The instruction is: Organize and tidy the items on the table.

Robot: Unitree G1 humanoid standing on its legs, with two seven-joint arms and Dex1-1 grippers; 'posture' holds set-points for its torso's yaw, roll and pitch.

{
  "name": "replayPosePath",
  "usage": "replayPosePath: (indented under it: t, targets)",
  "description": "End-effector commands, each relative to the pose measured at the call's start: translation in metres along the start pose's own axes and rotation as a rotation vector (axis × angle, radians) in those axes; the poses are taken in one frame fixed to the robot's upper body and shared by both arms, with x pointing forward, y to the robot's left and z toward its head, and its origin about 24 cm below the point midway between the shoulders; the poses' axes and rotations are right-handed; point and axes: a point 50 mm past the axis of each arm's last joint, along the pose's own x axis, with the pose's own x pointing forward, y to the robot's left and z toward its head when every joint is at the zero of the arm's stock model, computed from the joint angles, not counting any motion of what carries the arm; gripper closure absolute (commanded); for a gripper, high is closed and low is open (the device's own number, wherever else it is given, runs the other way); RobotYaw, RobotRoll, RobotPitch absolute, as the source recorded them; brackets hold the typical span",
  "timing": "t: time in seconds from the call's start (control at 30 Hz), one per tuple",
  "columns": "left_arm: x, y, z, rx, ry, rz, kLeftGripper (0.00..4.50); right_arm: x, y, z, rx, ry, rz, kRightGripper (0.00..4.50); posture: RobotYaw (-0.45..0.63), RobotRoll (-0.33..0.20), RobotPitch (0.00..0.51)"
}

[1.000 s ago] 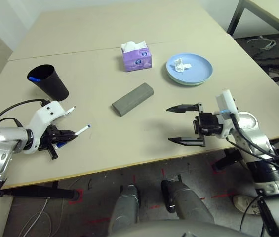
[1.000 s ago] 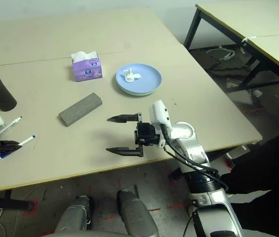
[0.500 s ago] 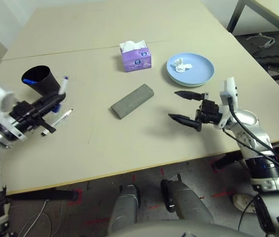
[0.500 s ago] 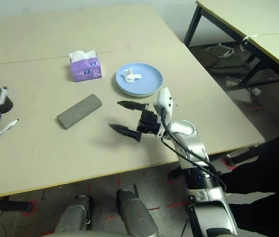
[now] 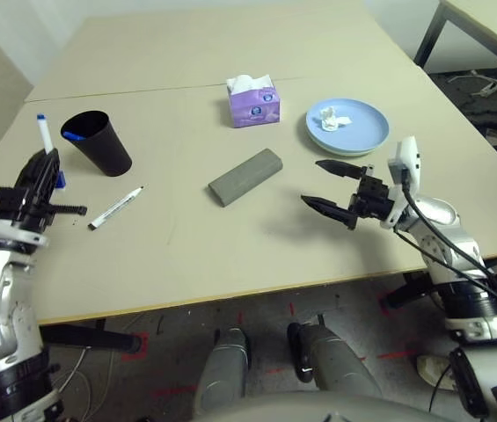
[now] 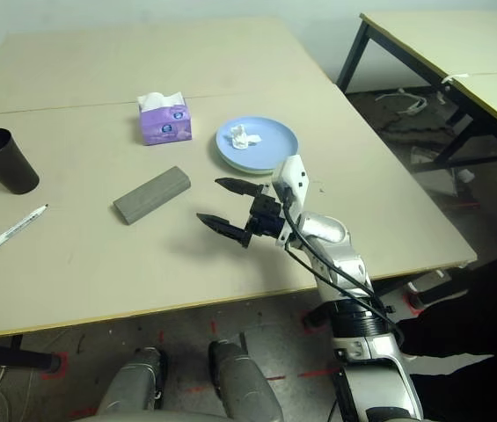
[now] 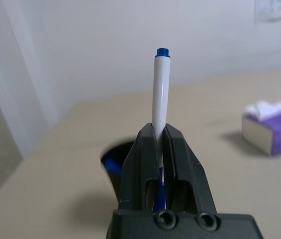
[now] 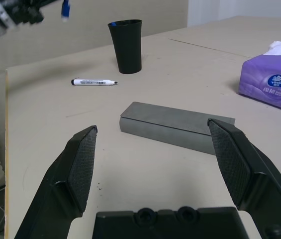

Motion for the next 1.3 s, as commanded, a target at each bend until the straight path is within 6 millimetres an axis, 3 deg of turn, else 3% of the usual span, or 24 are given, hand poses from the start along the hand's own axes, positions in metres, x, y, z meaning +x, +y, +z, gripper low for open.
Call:
replayPosePath:
  t: [0.03, 0.17, 0.47, 0.73, 1.03, 1.3]
  targets:
    - [0.013, 0.005, 0.002, 0.032, -0.021, 0.003, 4.47, 0.002, 0.003, -0.002, 0.007, 0.009, 0.016, 0.00, -0.04, 0.000, 0.170]
    - [0.031, 0.014, 0.004, 0.043, -0.050, 0.026, 4.47, 0.002, 0.004, -0.003, 0.009, 0.009, 0.024, 0.00, -0.03, 0.000, 0.173]
    - [0.063, 0.041, -0.014, 0.132, -0.017, 0.081, 4.47, 0.003, 0.006, -0.001, 0.013, 0.008, 0.043, 0.00, -0.04, 0.000, 0.181]
    - [0.084, 0.037, -0.026, 0.137, -0.019, 0.058, 4.47, -0.001, 0.010, -0.002, 0.014, 0.011, 0.042, 0.00, -0.06, 0.000, 0.185]
    - [0.093, 0.028, -0.038, 0.112, 0.015, 0.057, 4.47, -0.005, 0.012, -0.003, 0.007, 0.017, 0.037, 0.00, -0.08, 0.000, 0.183]
    - [0.088, 0.026, -0.048, 0.098, 0.041, 0.070, 4.47, -0.005, 0.011, 0.000, 0.005, 0.012, 0.034, 0.00, -0.09, 0.000, 0.187]
